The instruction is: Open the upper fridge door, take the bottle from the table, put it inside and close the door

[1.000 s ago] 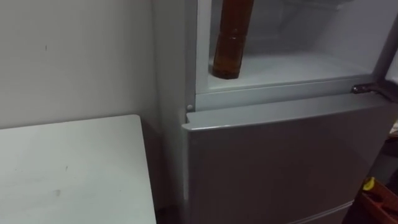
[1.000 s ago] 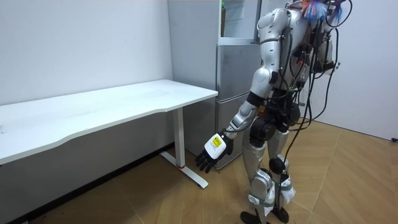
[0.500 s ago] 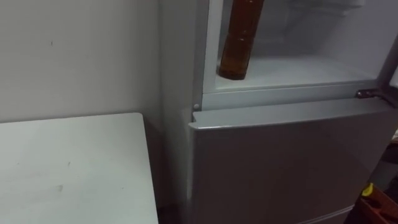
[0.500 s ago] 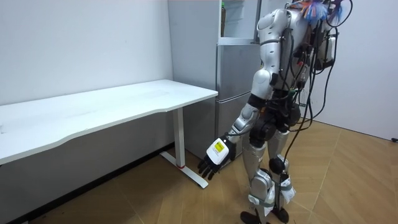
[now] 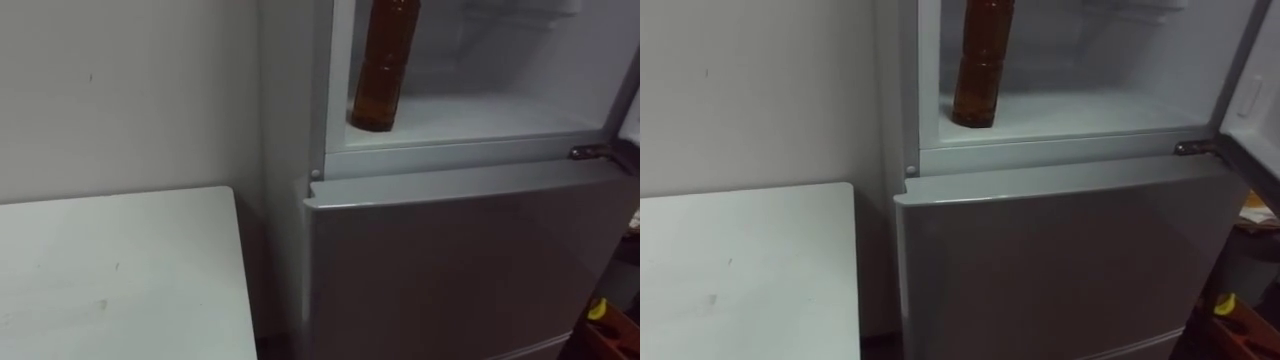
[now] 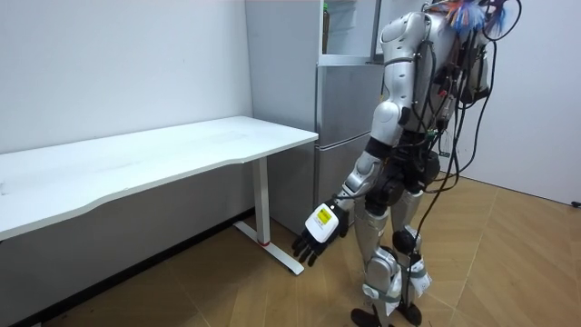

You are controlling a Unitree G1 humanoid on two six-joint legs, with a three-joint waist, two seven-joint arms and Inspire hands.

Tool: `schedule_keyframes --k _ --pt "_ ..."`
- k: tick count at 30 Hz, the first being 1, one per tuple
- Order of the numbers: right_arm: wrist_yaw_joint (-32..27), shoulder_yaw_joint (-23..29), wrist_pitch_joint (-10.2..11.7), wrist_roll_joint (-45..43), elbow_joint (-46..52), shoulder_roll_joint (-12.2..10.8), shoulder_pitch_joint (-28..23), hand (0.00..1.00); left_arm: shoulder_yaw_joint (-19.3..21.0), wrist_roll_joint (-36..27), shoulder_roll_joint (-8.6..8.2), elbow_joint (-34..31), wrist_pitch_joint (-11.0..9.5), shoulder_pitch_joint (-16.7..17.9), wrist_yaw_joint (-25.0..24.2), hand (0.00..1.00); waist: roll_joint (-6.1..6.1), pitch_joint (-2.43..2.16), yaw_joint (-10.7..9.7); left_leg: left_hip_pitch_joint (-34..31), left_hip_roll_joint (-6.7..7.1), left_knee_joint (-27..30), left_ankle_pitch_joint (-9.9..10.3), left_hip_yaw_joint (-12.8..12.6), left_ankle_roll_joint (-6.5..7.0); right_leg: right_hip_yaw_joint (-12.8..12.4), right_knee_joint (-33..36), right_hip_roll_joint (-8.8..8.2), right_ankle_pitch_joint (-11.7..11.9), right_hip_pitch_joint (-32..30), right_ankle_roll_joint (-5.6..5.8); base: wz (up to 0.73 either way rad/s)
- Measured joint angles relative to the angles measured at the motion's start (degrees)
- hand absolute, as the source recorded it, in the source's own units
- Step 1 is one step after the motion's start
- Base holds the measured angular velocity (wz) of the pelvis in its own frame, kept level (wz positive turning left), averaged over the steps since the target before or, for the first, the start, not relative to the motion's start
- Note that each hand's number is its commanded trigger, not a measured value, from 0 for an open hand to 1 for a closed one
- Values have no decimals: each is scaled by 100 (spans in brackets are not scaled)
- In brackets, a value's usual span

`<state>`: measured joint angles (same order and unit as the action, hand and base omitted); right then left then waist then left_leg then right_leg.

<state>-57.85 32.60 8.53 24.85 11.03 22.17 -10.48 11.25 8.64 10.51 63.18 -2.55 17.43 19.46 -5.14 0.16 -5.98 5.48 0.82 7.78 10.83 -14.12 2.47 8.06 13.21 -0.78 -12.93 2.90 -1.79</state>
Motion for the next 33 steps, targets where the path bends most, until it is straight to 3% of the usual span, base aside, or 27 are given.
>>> schedule_keyframes --k 7,12,19,30,33 --pt "351 -80 -230 -331 209 0 0 0 -3 78 -52 3 16 -4 -69 0 37 25 -4 10 5 2 0 -7 0 4 23 -6 -17 -13 1 -1" --pt "741 -441 -236 -337 372 1 0 0 -13 41 -50 120 -24 -121 -202 0 45 31 3 22 -9 4 0 -12 -2 -21 7 4 -2 -11 -19 -5" --pt "1291 -507 -236 -347 600 3 25 0 -34 56 -48 121 -116 -155 -273 0 41 29 23 21 -12 2 -1 -11 -3 -17 -3 -6 1 -6 -23 0" --pt "1920 -1295 -219 -775 1045 23 348 0 -389 104 56 284 -48 -166 -210 0 -34 4 293 -6 -34 21 -9 26 -19 -1 -62 6 31 19 -52 1" --pt "2172 -1456 -213 -771 1082 24 386 0 -482 103 117 281 -22 -178 -207 0 3 -11 373 -23 -34 22 -9 35 -19 1 -74 4 37 35 -49 1"
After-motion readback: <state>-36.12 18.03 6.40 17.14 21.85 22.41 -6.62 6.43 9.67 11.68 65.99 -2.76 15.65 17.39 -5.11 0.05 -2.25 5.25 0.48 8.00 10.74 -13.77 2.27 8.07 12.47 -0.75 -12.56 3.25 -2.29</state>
